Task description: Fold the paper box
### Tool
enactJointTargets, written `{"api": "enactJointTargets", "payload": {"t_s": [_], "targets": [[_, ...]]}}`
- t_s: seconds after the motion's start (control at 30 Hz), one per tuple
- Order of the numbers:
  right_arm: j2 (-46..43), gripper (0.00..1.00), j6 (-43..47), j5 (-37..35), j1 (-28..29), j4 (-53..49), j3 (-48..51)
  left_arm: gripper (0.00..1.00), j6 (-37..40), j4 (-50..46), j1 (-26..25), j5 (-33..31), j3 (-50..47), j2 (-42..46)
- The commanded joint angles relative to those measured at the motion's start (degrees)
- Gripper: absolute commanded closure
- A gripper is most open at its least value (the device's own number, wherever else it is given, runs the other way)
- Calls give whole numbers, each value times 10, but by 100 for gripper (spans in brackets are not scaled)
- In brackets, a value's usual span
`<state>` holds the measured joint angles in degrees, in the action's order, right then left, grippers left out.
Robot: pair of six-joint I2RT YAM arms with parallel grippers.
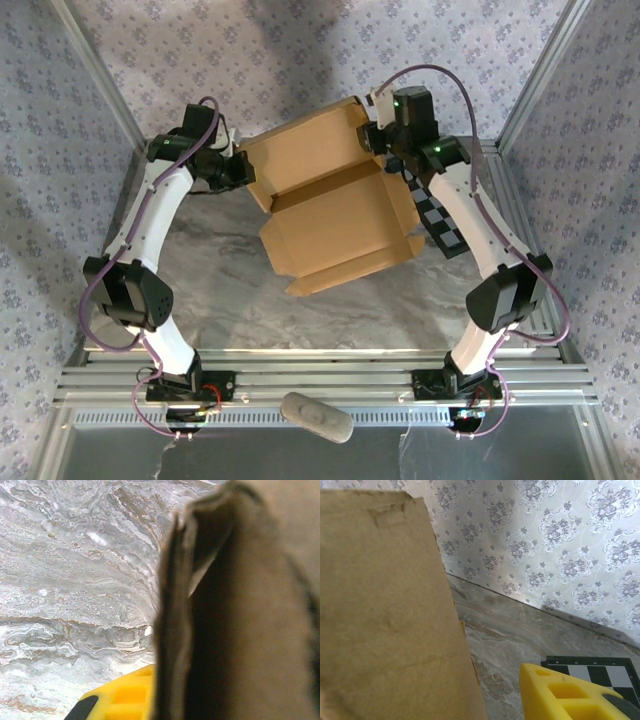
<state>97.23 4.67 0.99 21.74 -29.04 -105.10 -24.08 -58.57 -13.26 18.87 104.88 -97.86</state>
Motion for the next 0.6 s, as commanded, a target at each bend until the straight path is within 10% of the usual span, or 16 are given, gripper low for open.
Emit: {"api": "enactJointTargets", "payload": {"t_s": [0.0,0.57], "targets": [[-21,56,-13,13,-12,13,18,100,-17,-10,7,-1,25,-6],[1,51,38,-65,4,44,25,100,-14,-17,6,6,34,-9]]}}
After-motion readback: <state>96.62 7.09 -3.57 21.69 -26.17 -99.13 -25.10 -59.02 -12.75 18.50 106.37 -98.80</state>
